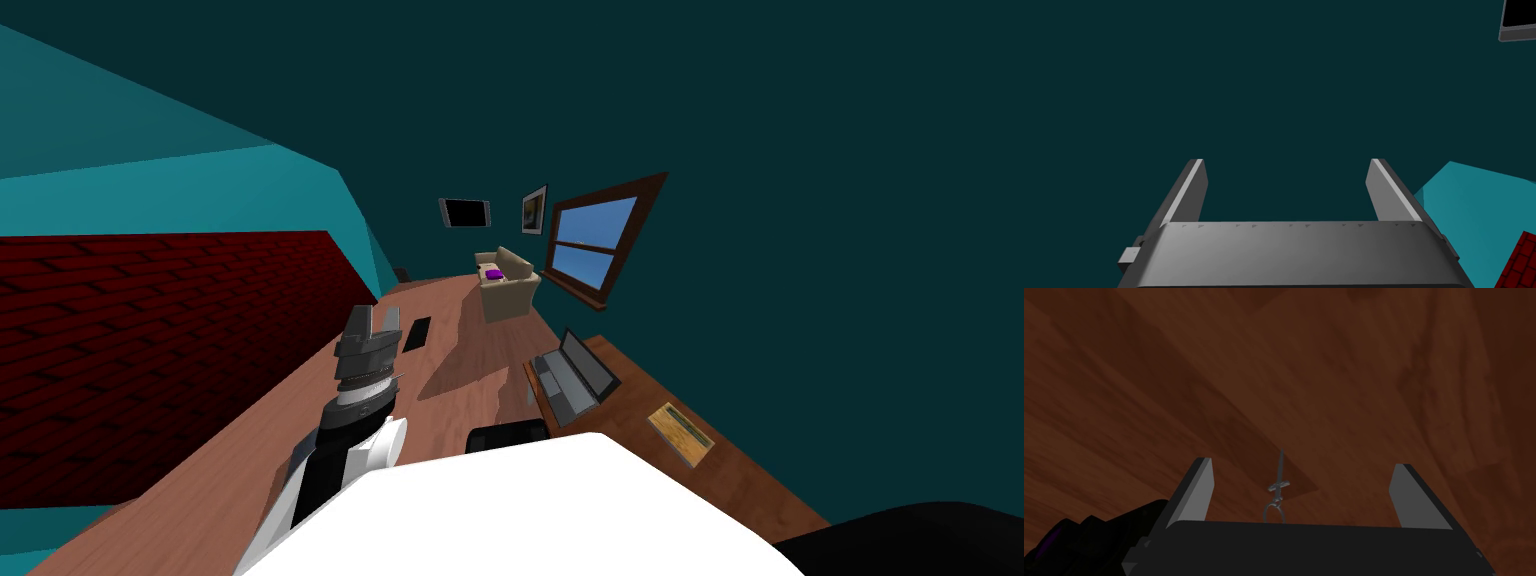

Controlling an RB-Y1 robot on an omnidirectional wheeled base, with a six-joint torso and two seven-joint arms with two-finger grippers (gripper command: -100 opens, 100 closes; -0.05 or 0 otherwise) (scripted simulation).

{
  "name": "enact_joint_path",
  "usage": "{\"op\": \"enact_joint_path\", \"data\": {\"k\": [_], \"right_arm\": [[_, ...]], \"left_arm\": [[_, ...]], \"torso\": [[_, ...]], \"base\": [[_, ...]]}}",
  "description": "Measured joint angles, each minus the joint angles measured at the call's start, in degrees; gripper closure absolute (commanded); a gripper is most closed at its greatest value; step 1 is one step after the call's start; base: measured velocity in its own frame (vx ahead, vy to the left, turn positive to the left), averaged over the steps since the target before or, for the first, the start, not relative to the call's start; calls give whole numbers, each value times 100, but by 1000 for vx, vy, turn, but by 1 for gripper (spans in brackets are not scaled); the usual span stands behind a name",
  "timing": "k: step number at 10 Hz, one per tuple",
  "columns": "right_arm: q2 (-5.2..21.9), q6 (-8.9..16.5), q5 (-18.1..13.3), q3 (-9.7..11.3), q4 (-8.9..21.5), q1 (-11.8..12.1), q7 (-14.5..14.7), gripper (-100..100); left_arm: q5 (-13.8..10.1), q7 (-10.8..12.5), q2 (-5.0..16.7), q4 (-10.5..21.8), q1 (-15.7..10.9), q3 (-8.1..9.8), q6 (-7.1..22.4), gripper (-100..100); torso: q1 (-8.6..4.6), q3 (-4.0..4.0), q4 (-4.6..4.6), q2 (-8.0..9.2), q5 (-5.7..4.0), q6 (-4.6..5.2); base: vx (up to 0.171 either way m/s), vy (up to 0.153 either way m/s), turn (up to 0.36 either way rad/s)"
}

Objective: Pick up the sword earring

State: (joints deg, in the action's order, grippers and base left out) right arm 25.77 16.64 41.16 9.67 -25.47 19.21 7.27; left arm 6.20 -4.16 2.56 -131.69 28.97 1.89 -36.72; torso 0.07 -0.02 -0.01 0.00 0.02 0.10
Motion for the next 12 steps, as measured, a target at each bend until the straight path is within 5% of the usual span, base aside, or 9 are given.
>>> {"op": "enact_joint_path", "data": {"k": [4, 5, 6, 12], "right_arm": [[19, 17, -28, 19, 20, 15, 36, 100], [19, 17, -29, 20, 20, 15, 36, 0], [19, 17, -29, 20, 20, 14, 37, 100], [-63, 470, -523, -851, 204, -498, 213, 100]], "left_arm": [[0, 0, 0, 0, 0, 0, 0, 0], [0, 0, 0, 0, 0, 0, 0, 0], [0, 0, 0, 0, 0, 0, 0, 0], [0, 0, 0, 0, -1, 0, 0, 0]], "torso": [[-9, 31, 26, 36, -11, 16], [-9, 33, 27, 39, -11, 16], [-9, 33, 27, 40, -11, 17], [-3, 48, 31, 66, -8, 20]], "base": [[0, -1, 10], [0, 0, 0], [-74, 23, 83], [-86, 24, 51]]}}
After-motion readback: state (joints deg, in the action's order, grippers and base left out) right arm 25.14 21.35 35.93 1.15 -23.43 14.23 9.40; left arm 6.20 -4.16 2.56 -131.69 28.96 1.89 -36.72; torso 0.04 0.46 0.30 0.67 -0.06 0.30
